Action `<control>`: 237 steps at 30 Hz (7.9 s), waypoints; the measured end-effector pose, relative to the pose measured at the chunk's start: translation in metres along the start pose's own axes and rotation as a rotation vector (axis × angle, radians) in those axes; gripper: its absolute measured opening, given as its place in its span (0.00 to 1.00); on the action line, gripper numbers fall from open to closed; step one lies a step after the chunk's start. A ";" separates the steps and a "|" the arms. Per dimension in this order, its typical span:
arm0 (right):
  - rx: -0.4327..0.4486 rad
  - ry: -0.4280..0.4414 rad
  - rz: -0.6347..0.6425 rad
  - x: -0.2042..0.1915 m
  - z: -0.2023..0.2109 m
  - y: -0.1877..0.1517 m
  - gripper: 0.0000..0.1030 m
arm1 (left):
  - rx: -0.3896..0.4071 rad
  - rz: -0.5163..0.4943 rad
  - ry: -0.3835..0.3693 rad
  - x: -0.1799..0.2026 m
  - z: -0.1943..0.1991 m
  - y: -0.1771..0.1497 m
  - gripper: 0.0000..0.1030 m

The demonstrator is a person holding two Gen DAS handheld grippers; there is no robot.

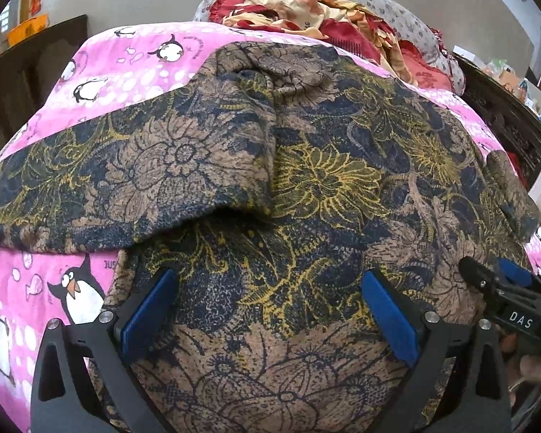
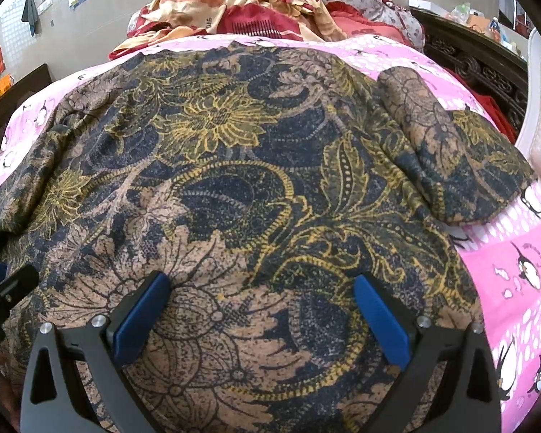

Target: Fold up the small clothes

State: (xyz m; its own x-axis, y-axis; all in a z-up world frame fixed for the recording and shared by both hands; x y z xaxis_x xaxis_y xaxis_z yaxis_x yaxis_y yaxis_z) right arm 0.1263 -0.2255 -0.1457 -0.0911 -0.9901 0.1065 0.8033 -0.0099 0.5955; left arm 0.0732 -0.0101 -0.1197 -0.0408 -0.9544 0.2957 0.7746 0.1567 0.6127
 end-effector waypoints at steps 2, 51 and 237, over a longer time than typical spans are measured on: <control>-0.001 0.000 0.000 0.000 0.000 0.000 1.00 | -0.021 -0.025 0.031 0.001 -0.001 -0.003 0.84; 0.003 0.003 -0.002 -0.001 0.001 0.001 1.00 | 0.286 0.605 -0.134 -0.228 0.136 -0.007 0.73; 0.075 0.146 0.100 0.035 -0.051 0.094 0.46 | -0.015 -0.120 0.022 -0.024 -0.074 0.119 0.08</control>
State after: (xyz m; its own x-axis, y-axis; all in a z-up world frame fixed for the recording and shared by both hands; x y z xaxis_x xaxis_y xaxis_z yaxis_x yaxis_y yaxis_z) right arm 0.2290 -0.2681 -0.1264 0.0775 -0.9955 0.0549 0.7574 0.0946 0.6461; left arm 0.2128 0.0130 -0.1081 -0.1201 -0.9713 0.2051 0.7743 0.0377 0.6317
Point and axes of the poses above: each gripper's, at about its wrist camera, not at the fingertips, and z roughly against the way its jaws point, x to its right, y to its top, the point moved 10 cm from there along -z, roughly the way its jaws point, and after that the axes turned 9 degrees about -y, right-handed, at the moved point
